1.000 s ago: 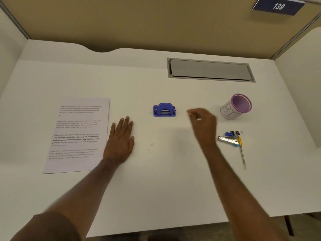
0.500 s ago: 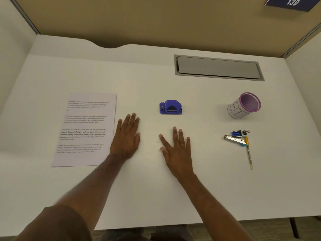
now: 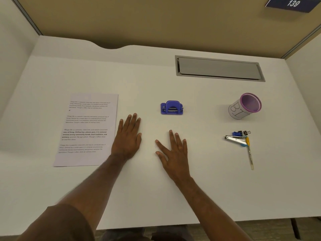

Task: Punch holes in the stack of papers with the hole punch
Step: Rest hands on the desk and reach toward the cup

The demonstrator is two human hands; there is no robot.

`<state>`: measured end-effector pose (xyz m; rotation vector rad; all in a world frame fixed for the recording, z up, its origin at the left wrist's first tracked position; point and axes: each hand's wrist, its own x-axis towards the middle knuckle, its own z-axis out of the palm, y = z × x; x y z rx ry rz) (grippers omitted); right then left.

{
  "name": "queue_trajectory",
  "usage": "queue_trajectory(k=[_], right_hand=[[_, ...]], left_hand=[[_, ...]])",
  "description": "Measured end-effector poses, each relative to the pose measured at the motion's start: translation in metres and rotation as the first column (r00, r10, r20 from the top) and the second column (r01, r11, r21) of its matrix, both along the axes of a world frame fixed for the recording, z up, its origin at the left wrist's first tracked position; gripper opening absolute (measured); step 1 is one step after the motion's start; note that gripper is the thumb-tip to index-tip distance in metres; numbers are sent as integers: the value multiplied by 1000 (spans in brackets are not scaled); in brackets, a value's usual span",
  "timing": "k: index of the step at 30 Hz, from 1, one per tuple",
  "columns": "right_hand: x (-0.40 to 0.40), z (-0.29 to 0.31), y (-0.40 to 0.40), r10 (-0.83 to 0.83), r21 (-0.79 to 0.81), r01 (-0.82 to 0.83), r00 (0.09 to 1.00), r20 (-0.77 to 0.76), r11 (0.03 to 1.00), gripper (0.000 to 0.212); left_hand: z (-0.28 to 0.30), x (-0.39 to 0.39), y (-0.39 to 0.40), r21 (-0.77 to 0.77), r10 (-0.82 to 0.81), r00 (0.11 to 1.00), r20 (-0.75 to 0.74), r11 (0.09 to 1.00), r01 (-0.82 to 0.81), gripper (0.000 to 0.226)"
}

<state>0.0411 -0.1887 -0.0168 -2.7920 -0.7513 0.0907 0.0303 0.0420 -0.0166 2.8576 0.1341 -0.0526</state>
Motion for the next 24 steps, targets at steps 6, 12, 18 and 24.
queue_trajectory(k=[6, 12, 18, 24], right_hand=[[-1, 0, 0, -67, 175, 62, 997, 25, 983, 35], [15, 4, 13, -151, 338, 159, 987, -48, 928, 17], [22, 9, 21, -123, 308, 138, 990, -66, 942, 13], [32, 15, 23, 36, 205, -44, 999, 41, 978, 5]], left_hand=[[0, 1, 1, 12, 3, 1000, -14, 1000, -3, 66], [0, 1, 0, 14, 0, 1000, -26, 1000, 1, 66], [2, 1, 0, 16, -3, 1000, -30, 1000, 3, 66], [1, 1, 1, 21, 2, 999, -35, 1000, -1, 66]])
